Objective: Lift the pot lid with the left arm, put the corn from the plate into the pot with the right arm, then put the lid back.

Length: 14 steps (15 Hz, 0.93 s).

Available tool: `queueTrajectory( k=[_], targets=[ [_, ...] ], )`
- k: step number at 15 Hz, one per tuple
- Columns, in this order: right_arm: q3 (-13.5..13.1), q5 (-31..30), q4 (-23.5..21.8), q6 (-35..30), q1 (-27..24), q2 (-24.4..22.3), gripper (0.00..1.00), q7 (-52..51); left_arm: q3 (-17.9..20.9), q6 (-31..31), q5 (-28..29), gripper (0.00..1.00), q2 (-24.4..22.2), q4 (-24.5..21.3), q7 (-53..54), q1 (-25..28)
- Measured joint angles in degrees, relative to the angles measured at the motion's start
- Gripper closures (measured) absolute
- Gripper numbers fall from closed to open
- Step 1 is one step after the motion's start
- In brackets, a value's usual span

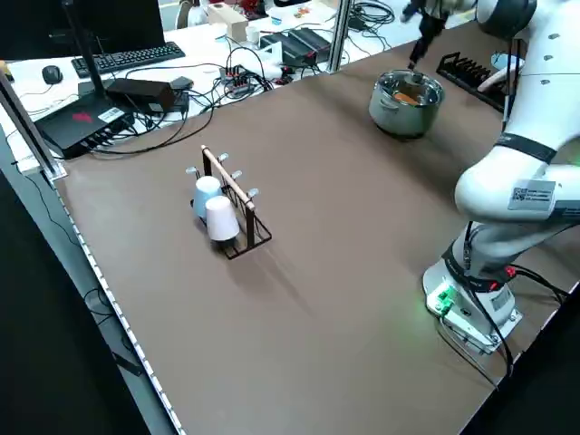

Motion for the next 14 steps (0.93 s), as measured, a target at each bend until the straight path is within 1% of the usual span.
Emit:
queueTrajectory(
  k=[1, 2, 5, 7, 12, 13, 14],
  targets=[
    [-0.01, 0.0, 0.02, 0.0, -0.01, 0.0, 0.0, 0.09, 0.08, -1.54, 0.19, 0.0, -1.98, 0.34, 0.79, 1.79],
    [-0.03, 0.0, 0.1, 0.01, -0.02, -0.03, 0.0, 0.19, 0.1, -4.44, 0.24, 0.0, -4.32, 0.46, 2.59, 3.84],
    [-0.09, 0.0, 0.77, 0.04, -0.03, -0.16, 0.0, 3.14, -0.12, -17.32, 0.24, 0.0, -11.95, 0.49, 12.44, 10.27],
    [-0.08, 0.0, 1.04, 0.04, -0.03, -0.33, 0.0, 6.43, -1.04, -24.09, 0.17, 0.0, -16.02, 0.39, 19.83, 14.8],
    [0.01, 0.0, 1.05, -0.01, 0.03, -0.39, 0.0, 7.61, -1.63, -35.95, -0.04, 0.0, -22.36, 0.2, 40.21, 23.04],
    [0.13, 0.0, 1.04, -0.01, 0.09, -0.39, 0.0, 7.68, -1.68, -39.46, -2.27, 0.0, -24.15, 0.16, 46.91, 25.27],
    [0.17, 0.01, 1.04, -0.01, 0.09, -0.39, 0.0, 7.75, -1.73, -40.27, -3.76, 0.0, -24.84, 0.1, 49.06, 26.44]
  ],
)
